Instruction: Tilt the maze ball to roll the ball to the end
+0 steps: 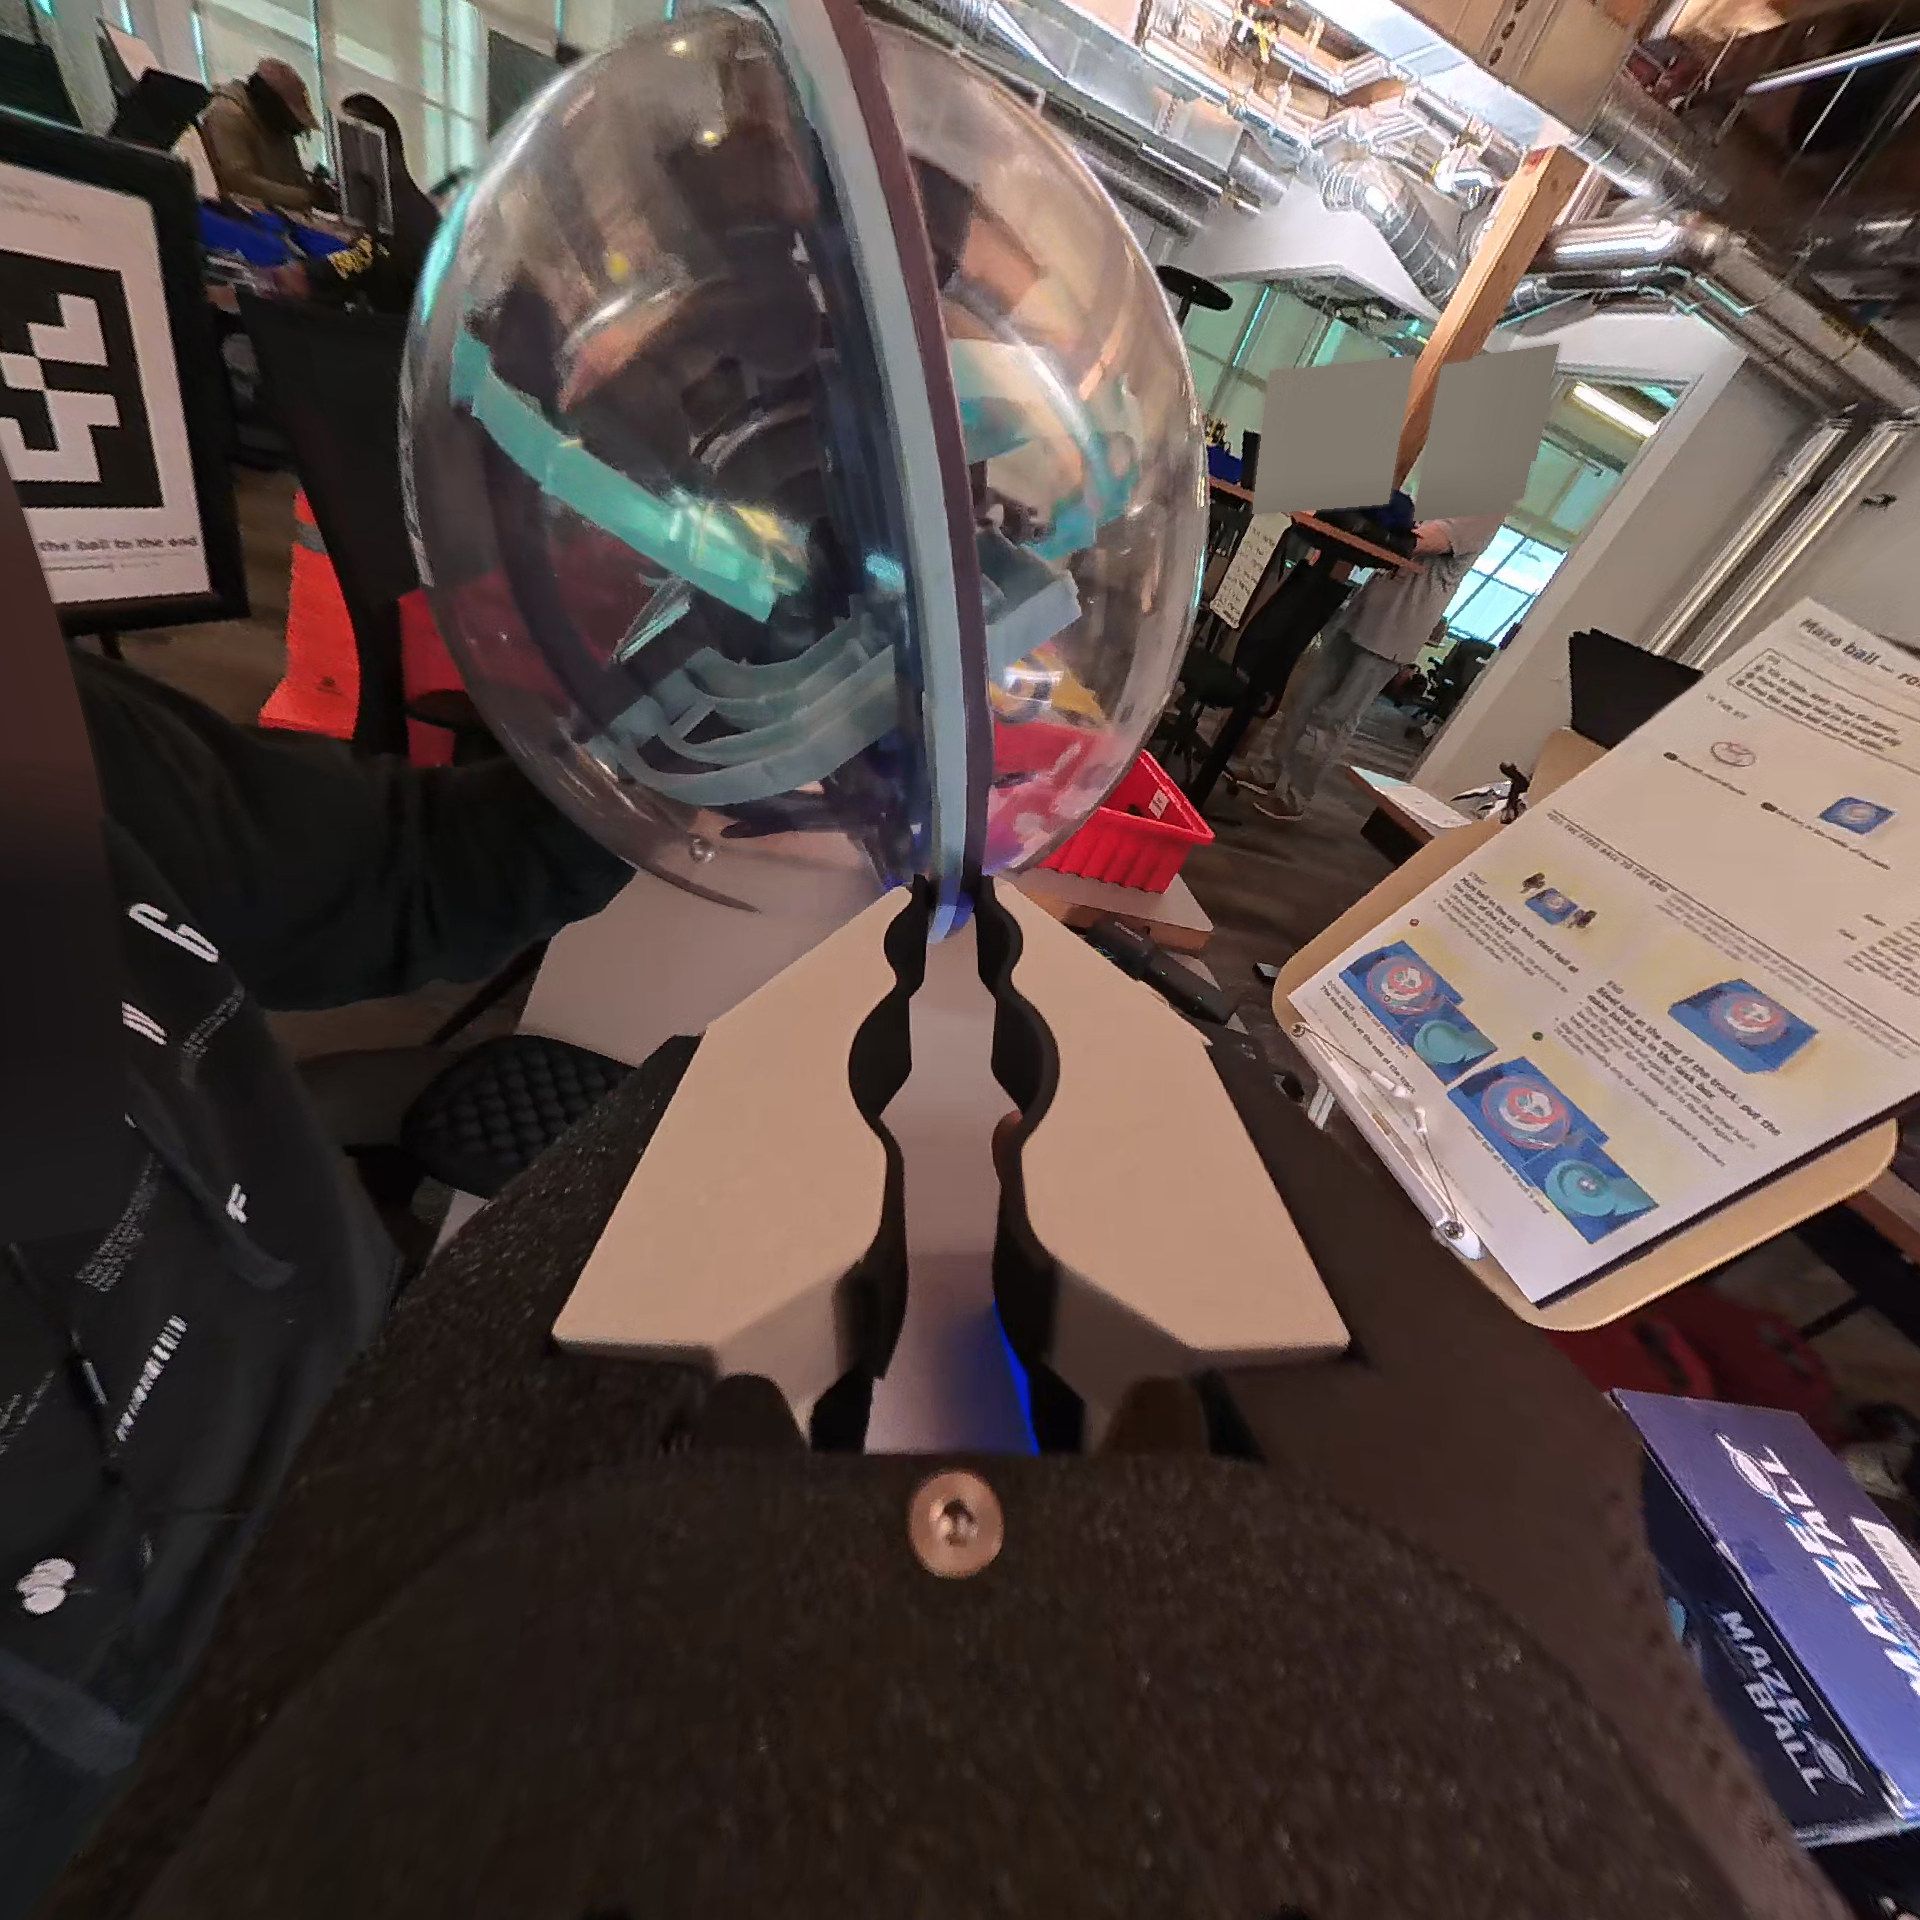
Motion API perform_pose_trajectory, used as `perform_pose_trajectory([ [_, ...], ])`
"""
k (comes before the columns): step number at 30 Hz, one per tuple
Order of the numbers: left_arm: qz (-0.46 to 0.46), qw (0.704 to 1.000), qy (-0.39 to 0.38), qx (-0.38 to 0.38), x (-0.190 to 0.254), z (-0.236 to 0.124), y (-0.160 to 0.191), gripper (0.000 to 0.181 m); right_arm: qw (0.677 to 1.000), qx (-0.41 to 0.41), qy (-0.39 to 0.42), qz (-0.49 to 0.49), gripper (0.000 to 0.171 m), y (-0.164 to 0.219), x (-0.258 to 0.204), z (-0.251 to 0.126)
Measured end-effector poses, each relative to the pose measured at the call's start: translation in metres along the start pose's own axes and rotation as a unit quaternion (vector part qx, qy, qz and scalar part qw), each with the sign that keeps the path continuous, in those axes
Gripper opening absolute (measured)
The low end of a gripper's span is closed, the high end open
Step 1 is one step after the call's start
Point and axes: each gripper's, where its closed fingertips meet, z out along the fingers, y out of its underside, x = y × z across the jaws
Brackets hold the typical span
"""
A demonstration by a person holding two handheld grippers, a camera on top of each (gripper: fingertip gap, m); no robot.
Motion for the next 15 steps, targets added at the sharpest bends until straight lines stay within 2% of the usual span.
perform_pose_trajectory([
  [8, -0.032, 0.999, -0.015, 0.025, 0.0, -0.004, 0.017, 0.008, 1.0, 0.001, 0.005, 0.013, 0.007, -0.013, -0.009, -0.012],
  [15, -0.071, 0.997, -0.026, 0.025, -0.001, -0.01, 0.033, 0.008, 0.999, -0.004, 0.004, 0.037, 0.007, 0.0, -0.01, -0.011],
])
